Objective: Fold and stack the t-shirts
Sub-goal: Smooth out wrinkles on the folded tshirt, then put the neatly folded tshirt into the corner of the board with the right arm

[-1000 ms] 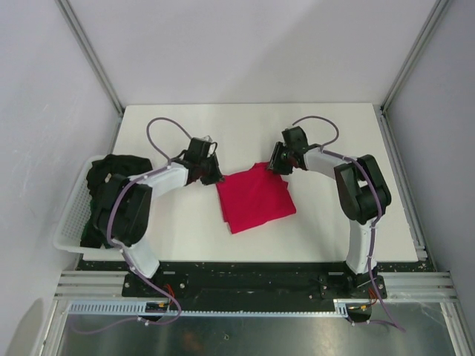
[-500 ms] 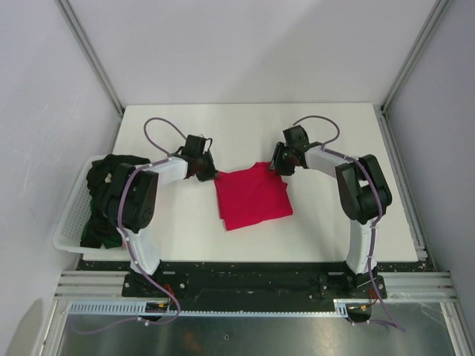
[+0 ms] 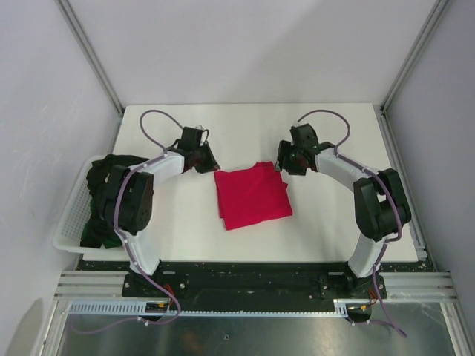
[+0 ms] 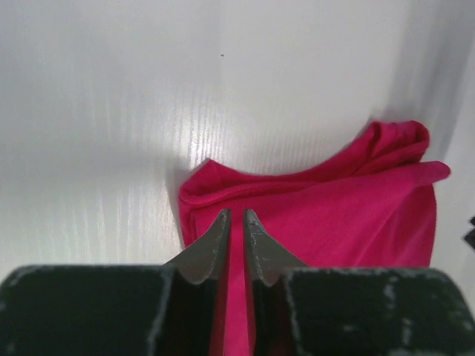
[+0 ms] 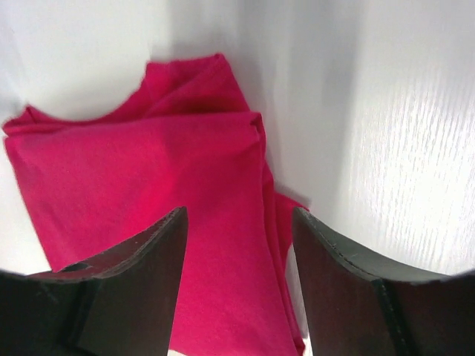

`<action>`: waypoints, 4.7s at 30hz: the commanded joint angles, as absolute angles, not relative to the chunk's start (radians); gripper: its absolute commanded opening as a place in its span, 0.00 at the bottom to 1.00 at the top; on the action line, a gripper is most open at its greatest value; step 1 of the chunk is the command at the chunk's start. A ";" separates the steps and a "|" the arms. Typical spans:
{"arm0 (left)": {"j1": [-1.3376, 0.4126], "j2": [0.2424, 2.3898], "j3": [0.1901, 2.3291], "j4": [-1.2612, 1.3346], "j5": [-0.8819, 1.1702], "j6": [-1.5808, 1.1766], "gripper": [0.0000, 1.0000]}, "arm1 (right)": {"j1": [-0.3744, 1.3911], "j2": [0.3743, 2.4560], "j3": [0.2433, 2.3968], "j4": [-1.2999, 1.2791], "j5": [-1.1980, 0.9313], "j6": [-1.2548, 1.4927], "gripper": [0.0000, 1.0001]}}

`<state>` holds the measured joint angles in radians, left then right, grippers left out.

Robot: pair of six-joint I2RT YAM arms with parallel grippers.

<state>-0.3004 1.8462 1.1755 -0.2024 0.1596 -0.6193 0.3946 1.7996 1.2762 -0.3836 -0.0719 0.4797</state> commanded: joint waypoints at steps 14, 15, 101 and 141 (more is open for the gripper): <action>-0.326 1.488 1.031 -0.222 0.255 -0.577 0.21 | 0.425 1.814 1.152 -0.322 -0.032 0.410 0.62; -0.326 1.474 1.017 -0.222 0.258 -0.576 0.21 | 0.429 1.821 1.152 -0.317 -0.034 0.414 0.62; -0.289 1.079 0.744 -0.372 0.376 -0.399 0.30 | -0.146 2.460 2.425 -0.438 0.463 0.150 0.80; -0.499 0.784 0.707 -0.509 0.012 -0.357 0.99 | 0.506 0.967 0.873 -0.550 0.144 0.552 0.91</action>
